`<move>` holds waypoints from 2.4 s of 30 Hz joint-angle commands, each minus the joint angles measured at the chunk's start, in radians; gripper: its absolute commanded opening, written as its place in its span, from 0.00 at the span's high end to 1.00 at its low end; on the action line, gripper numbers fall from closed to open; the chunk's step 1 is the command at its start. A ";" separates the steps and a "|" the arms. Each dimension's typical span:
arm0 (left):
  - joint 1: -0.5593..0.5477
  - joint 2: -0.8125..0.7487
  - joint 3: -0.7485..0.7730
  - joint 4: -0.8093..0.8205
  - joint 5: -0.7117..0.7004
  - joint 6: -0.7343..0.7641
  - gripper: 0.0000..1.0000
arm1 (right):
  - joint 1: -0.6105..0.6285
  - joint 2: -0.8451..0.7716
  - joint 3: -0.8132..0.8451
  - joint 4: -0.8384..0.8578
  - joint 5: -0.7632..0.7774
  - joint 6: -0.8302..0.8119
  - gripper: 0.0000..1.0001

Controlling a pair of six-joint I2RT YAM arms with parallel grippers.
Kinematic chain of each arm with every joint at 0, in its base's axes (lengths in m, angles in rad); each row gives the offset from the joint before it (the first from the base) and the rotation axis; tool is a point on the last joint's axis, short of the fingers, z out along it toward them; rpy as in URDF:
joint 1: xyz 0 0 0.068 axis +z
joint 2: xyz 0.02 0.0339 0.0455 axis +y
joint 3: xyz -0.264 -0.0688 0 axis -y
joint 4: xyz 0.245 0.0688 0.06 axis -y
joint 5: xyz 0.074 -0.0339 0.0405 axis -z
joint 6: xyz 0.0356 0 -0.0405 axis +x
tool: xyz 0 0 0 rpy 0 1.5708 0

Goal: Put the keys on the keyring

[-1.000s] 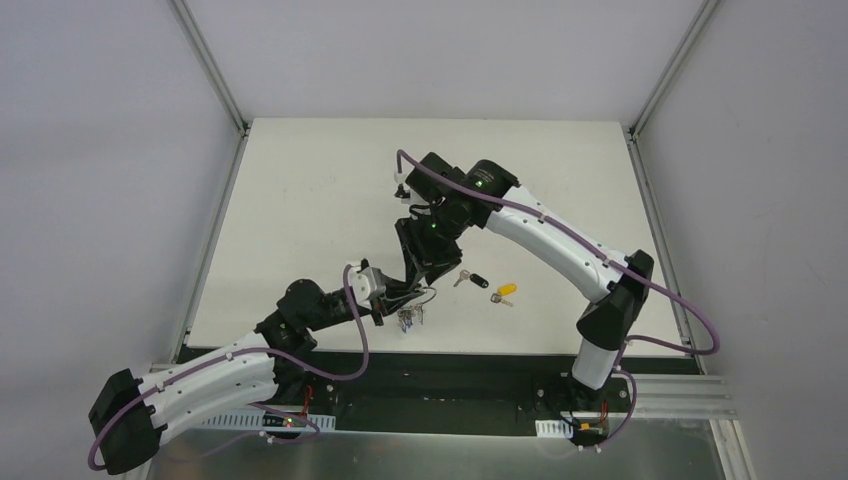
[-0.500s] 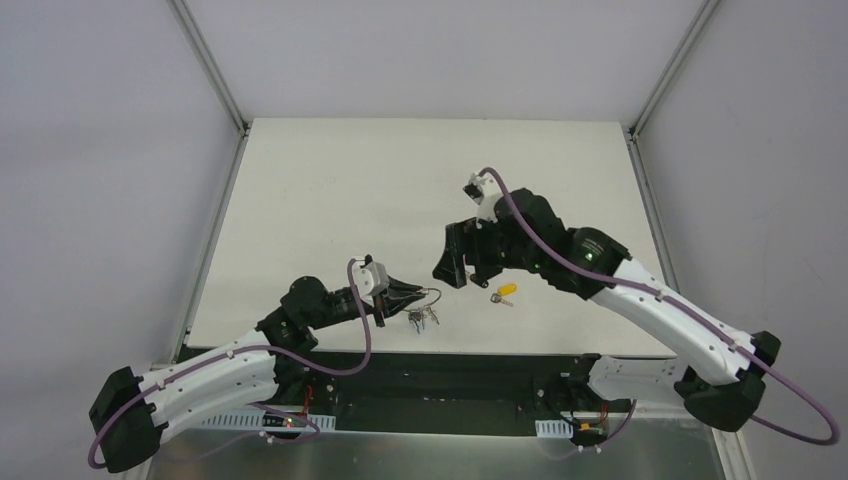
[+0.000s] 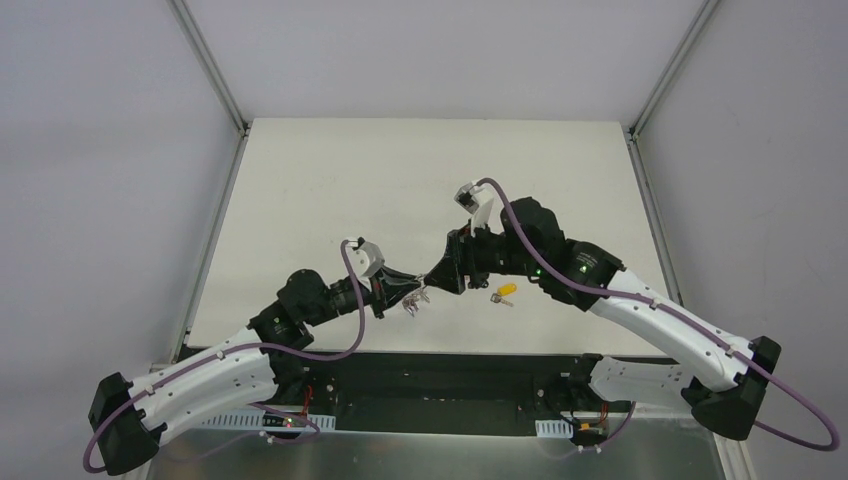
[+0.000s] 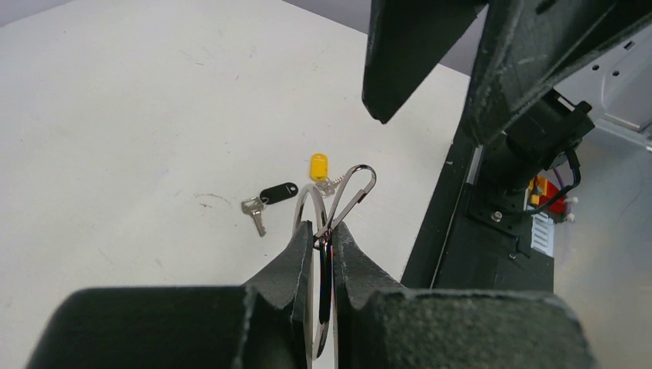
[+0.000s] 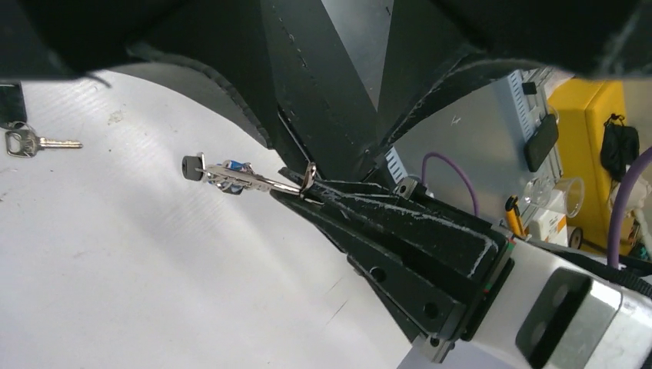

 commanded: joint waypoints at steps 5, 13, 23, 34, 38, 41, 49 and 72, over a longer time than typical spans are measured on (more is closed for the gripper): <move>-0.006 -0.031 0.097 -0.038 -0.067 -0.114 1.00 | 0.001 0.023 -0.005 0.130 -0.107 0.009 0.52; -0.006 -0.023 0.104 -0.051 -0.075 -0.147 1.00 | 0.017 0.064 0.020 0.126 0.011 -0.017 0.62; -0.006 -0.013 0.120 -0.061 -0.059 -0.152 1.00 | 0.037 0.096 0.048 0.129 0.042 -0.032 0.69; -0.006 -0.011 0.119 -0.071 -0.048 -0.155 1.00 | 0.050 0.087 0.046 0.153 0.059 -0.035 0.80; -0.006 -0.017 0.122 -0.074 -0.048 -0.152 1.00 | 0.053 0.098 0.053 0.143 0.060 -0.034 1.00; -0.006 -0.016 0.127 -0.076 -0.040 -0.147 1.00 | 0.059 0.107 0.057 0.132 0.061 -0.035 1.00; -0.007 -0.011 0.105 -0.019 0.037 -0.065 0.67 | 0.070 0.129 0.096 0.098 0.101 0.013 1.00; -0.006 -0.044 0.016 0.040 0.031 0.183 0.72 | 0.075 0.249 0.389 -0.329 0.257 0.121 1.00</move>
